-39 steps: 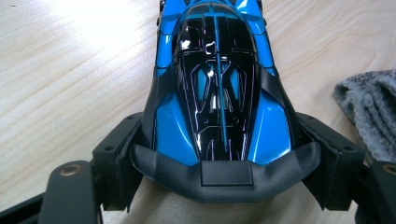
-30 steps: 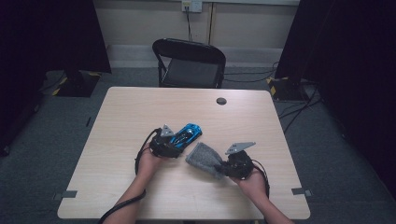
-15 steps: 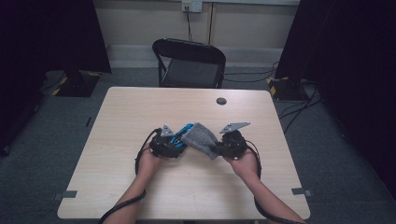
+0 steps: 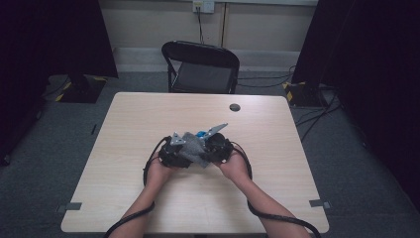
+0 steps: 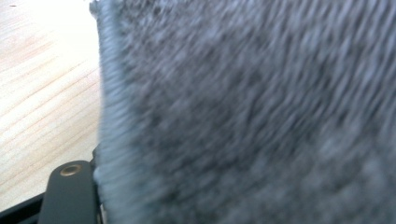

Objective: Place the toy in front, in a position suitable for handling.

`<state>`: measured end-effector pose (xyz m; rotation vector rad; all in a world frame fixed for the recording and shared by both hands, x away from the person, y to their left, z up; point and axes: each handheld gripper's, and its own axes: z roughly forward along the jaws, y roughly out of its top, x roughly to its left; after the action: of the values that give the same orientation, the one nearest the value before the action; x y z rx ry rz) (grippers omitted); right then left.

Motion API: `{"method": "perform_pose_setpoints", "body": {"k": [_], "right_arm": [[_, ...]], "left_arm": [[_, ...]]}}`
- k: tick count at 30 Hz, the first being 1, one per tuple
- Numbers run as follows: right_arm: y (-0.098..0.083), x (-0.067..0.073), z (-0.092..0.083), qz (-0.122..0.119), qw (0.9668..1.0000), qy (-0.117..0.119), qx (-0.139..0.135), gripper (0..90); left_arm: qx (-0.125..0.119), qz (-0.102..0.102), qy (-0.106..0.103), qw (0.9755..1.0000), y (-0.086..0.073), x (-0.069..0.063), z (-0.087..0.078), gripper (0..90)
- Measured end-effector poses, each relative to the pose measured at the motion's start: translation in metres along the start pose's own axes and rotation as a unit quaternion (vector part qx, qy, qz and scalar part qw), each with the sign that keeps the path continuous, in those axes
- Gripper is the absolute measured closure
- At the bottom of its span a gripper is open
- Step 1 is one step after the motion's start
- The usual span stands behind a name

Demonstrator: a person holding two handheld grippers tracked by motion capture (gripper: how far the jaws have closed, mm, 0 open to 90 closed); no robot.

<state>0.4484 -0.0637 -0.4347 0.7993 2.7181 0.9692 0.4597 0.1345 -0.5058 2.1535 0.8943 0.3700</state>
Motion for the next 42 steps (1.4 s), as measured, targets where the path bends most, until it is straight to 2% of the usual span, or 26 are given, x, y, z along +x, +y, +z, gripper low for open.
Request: {"method": "perform_pose_setpoints", "body": {"k": [4,9,16,20,23,31,42], "right_arm": [[0.001,0.004,0.003,-0.013,0.9998,-0.011,0.012,77.3],[-0.004,-0.009,0.002,0.011,0.9998,-0.012,0.011,77.1],[-0.009,-0.021,0.005,0.028,0.9993,-0.02,0.013,77.1],[-0.01,-0.033,0.007,0.047,0.9984,-0.028,0.014,77.1],[-0.009,-0.037,0.008,0.05,0.9981,-0.031,0.016,77.1],[-0.006,-0.058,0.011,0.085,0.9953,-0.041,0.02,77.0],[-0.007,-0.075,0.016,0.11,0.9915,-0.059,0.035,77.0]], "left_arm": [[0.0,0.0,0.0,1.0,0.0,0.0,0.0,24.2],[0.001,0.001,0.001,1.0,0.0,0.0,0.0,24.2],[0.0,0.001,0.0,1.0,0.0,0.0,0.0,24.2],[0.001,0.001,0.0,1.0,0.0,0.0,0.0,24.2],[0.0,0.001,0.0,1.0,0.0,0.0,0.0,24.2],[0.0,0.001,0.0,1.0,0.0,0.0,0.0,24.2],[0.0,0.001,0.0,1.0,0.0,0.0,0.0,24.2]]}}
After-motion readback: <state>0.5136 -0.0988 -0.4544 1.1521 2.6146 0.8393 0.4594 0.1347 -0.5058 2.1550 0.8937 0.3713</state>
